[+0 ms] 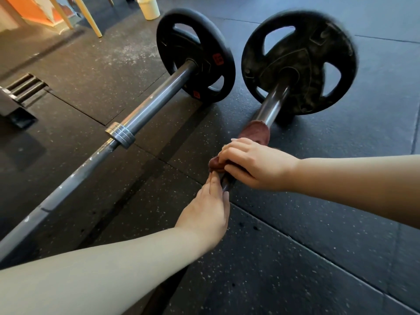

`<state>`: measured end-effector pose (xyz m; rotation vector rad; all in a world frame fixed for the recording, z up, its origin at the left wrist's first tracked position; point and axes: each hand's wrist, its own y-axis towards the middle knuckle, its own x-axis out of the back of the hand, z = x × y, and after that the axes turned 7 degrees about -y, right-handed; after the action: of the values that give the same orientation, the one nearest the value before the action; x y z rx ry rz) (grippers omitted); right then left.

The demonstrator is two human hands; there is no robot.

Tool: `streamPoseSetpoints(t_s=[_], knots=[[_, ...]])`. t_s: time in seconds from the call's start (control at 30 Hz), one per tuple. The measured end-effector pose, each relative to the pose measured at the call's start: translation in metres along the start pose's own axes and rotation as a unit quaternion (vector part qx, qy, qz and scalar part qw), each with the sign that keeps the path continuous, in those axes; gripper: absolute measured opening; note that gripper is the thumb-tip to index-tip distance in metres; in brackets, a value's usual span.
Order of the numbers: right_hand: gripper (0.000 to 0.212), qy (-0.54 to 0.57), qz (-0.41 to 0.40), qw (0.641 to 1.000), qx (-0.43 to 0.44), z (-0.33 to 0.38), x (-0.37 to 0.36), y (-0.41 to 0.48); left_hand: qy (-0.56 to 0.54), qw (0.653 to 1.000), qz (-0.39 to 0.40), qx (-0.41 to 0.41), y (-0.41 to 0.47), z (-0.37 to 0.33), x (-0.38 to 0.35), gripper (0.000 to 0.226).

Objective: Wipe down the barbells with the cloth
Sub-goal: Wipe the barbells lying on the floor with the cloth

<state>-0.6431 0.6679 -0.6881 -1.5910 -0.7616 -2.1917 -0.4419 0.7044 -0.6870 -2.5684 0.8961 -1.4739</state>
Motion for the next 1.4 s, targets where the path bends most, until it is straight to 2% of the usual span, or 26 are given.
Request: streamPoseSetpoints(t_s=[0.07,0.13,0.2,0.27,0.4,0.47,0.53,0.6,0.7,0.8,0.87,0.97,1.03,1.17,1.27,1.33,1.4], knots=[[0.037,-0.030,0.014,0.999,0.028,-0.007,0.001,-0.004,-0.004,1.000,0.003,0.003,0.000,-0.001,0.002,0.063],[0.038,-0.042,0.004,0.999,-0.019,-0.006,-0.005,-0.006,-0.021,1.000,0.008,0.008,-0.001,-0.003,0.003,0.063],[0.030,-0.042,-0.039,0.996,-0.068,0.007,-0.016,-0.005,-0.046,0.999,0.008,0.027,-0.004,-0.003,0.004,0.062],[0.031,-0.066,-0.066,0.993,-0.079,0.020,-0.025,-0.004,-0.059,0.997,-0.001,0.048,-0.011,0.002,0.004,0.060],[0.045,-0.106,-0.025,0.990,-0.085,0.023,-0.024,-0.005,-0.055,0.996,-0.002,0.070,-0.031,0.013,0.003,0.059],[0.043,-0.134,-0.012,0.989,-0.068,0.026,-0.027,-0.006,-0.055,0.996,0.012,0.074,-0.040,0.017,0.004,0.061],[0.041,-0.162,-0.013,0.987,-0.006,0.032,-0.030,-0.010,-0.051,0.996,0.029,0.071,-0.047,0.021,0.005,0.061],[0.039,-0.143,0.022,0.989,0.009,0.049,-0.033,-0.011,-0.040,0.995,0.051,0.071,-0.053,0.027,0.009,0.059],[0.037,-0.048,0.071,0.994,-0.071,0.082,-0.039,-0.003,-0.028,0.993,0.085,0.071,-0.064,0.038,0.018,0.051],[0.041,-0.020,0.100,0.994,0.025,0.087,-0.032,0.006,-0.032,0.992,0.091,0.076,-0.083,0.053,0.019,0.062],[0.044,-0.048,0.119,0.990,0.060,0.066,-0.025,0.008,-0.063,0.990,0.088,0.093,-0.095,0.057,0.015,0.067],[0.048,-0.095,0.081,0.991,-0.043,0.055,-0.026,0.008,-0.091,0.986,0.080,0.112,-0.097,0.056,0.012,0.067],[0.056,-0.051,0.091,0.990,-0.090,0.085,-0.033,0.011,-0.083,0.986,0.084,0.120,-0.097,0.055,0.011,0.063],[0.052,-0.012,0.144,0.989,0.034,0.134,-0.042,0.010,-0.087,0.985,0.065,0.131,-0.106,0.061,0.010,0.032],[0.052,-0.066,0.110,0.990,0.060,0.103,-0.038,0.011,-0.090,0.984,0.071,0.135,-0.120,0.065,0.010,0.045],[0.058,-0.096,0.070,0.993,0.003,0.081,-0.035,0.011,-0.081,0.984,0.081,0.133,-0.128,0.069,0.011,0.061],[0.056,-0.087,0.033,0.994,-0.062,0.075,-0.042,0.009,-0.085,0.985,0.083,0.126,-0.135,0.074,0.009,0.066]])
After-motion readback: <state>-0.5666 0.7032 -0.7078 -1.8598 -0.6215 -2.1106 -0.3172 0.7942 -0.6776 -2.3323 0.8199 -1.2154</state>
